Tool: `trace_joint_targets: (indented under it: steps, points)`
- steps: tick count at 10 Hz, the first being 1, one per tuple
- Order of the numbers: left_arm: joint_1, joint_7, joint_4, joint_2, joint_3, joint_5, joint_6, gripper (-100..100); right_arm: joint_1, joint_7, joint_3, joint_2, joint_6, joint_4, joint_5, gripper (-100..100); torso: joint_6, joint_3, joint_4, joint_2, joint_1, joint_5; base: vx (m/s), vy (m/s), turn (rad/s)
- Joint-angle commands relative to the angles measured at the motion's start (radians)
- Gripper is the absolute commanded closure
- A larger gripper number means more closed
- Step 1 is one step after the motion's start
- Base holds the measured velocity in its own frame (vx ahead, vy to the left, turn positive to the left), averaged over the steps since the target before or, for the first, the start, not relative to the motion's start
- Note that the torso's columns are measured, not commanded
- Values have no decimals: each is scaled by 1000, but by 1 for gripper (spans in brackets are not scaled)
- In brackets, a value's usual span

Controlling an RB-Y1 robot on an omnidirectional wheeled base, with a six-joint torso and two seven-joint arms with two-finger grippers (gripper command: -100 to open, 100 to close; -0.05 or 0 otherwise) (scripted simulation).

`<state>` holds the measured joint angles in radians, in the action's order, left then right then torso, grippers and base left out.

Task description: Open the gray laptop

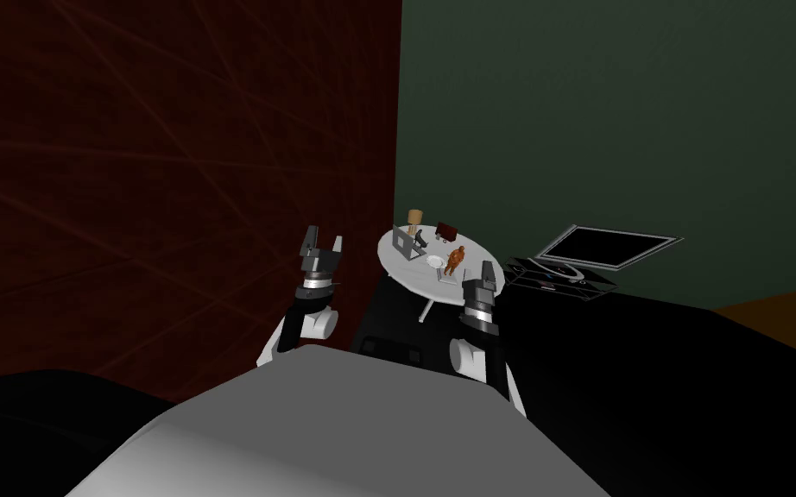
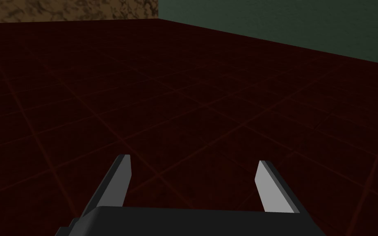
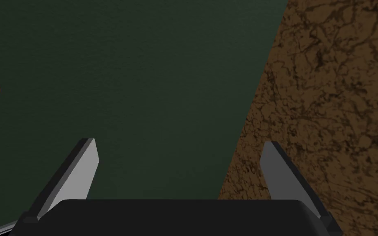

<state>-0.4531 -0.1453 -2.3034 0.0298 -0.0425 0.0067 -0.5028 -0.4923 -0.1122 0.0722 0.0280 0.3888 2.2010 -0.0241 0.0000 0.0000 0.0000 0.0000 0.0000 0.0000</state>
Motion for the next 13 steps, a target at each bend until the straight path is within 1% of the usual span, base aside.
trace_joint_targets:
  steps: [1, 3, 9, 10, 11, 13]
  points:
    - [0, 0, 0, 0, 0, 0, 0, 0, 0, 0, 0, 0, 0, 0, 0, 0, 0, -82, 41, 40, 0, 0, 0, 0, 0]
    - [0, 0, 0, 0, 0, 0, 0, 0, 0, 0, 0, 0, 0, 0, 0, 0, 0, -351, 176, 175, 0, 0, 0, 0, 0]
    - [0, 0, 0, 0, 0, 0, 0, 0, 0, 0, 0, 0, 0, 0, 0, 0, 0, -1234, 617, 618, 0, 0, 0, 0, 0]
    - [0, 0, 0, 0, 0, 0, 0, 0, 9, 11, -2, -42, -4, -10, -9, -100, 0, -1382, 691, 691, 0, 0, 8, -2, 27]
    - [0, 0, 0, 0, 0, 0, 0, 0, 19, 22, -3, -70, -7, -20, -19, -100, 0, -1451, 724, 725, 0, 0, 6, -6, 39]
    - [0, 0, 0, 0, 0, 0, 0, 0, 46, 54, -8, -118, -18, -49, -47, -100, 0, -1475, 737, 737, 0, 0, 7, -12, 56]
